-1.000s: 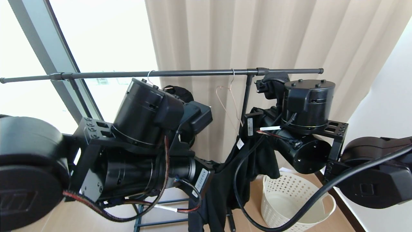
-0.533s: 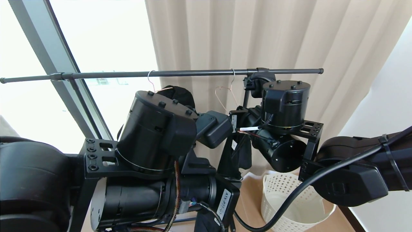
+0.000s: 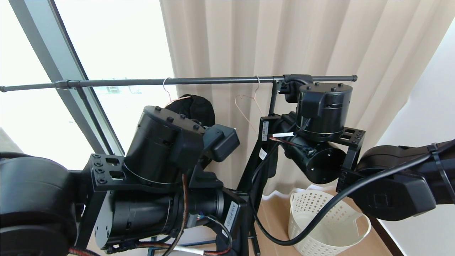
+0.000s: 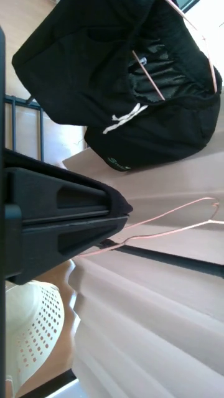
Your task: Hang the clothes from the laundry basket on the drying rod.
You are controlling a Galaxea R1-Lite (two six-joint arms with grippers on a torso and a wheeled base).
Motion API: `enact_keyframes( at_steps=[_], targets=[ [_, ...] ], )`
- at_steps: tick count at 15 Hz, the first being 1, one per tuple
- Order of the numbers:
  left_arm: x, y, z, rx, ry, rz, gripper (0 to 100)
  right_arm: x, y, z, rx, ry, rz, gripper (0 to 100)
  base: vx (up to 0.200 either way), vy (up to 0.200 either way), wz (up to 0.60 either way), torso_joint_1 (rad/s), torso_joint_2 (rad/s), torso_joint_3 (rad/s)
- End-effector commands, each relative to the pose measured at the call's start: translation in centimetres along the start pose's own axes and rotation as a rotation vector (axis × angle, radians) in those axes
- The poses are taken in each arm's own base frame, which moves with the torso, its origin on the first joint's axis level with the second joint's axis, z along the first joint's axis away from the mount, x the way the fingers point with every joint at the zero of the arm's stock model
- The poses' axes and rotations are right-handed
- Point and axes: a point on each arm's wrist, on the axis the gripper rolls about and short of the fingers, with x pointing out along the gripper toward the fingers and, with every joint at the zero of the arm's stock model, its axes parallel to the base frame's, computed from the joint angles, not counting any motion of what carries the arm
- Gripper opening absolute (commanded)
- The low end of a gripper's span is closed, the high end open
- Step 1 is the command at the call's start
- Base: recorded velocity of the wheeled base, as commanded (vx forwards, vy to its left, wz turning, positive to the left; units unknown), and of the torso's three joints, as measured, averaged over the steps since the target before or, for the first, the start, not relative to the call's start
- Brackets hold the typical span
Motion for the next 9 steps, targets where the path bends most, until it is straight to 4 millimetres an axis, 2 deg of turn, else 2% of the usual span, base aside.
enact_keyframes(
  at_steps=[1,4,6,9],
  targets=[
    [-0.2,2.2,0.2,-0.035,-0.012,0.08,0,-0.2,-1.0,1.0,0.014,-0.018,-0.016,0,0.0,0.0,0.0,0.0,0.0,0.0],
    [-0.4,5.0,1.1,-0.043,-0.049,0.191,0,-1.1,-1.5,1.8,0.014,-0.031,-0.015,0,0.0,0.0,0.0,0.0,0.0,0.0],
    [0.6,7.1,2.4,-0.073,-0.116,0.241,0,-2.0,-2.3,1.8,-0.029,-0.028,-0.015,0,0.0,0.0,0.0,0.0,0.0,0.0],
    [2.5,8.3,3.6,-0.084,-0.162,0.289,0,-2.6,-2.7,1.5,-0.071,-0.02,-0.015,0,0.0,0.0,0.0,0.0,0.0,0.0]
  ],
)
